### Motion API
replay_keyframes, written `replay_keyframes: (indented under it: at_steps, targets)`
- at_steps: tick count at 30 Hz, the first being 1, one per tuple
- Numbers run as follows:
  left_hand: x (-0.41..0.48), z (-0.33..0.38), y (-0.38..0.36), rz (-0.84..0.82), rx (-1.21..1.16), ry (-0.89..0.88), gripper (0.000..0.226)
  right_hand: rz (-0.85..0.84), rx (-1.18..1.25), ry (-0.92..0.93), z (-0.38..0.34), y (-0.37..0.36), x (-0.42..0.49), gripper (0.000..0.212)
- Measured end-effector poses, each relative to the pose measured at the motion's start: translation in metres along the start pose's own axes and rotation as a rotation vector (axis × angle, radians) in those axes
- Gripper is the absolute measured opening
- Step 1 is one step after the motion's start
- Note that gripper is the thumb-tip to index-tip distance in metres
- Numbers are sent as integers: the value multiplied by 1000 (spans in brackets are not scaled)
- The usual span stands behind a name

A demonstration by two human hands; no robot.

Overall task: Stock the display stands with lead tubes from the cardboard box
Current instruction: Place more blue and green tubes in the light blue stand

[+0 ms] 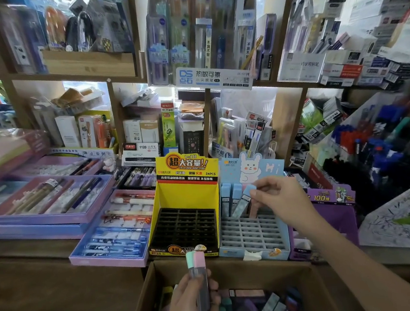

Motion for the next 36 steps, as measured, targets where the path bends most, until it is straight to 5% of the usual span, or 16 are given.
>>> replay_keyframes:
  at_steps: [22,36]
  targets:
    - [-22,12,-3,75,0,-35,22,-44,-347,126,-10,-33,17,14]
    - [-31,27,-12,97,65,-47,18,-70,-375,45,7,-60,21,9]
Point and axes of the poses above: each hand's wrist, its own x-axis towards the middle knuckle, its own y-axis out of the back of the hand, z = x × y, the point moved 8 cm from there along x, towards the middle knuckle, and after that the axes turned 10 degrees about z, right-handed, at the moved point
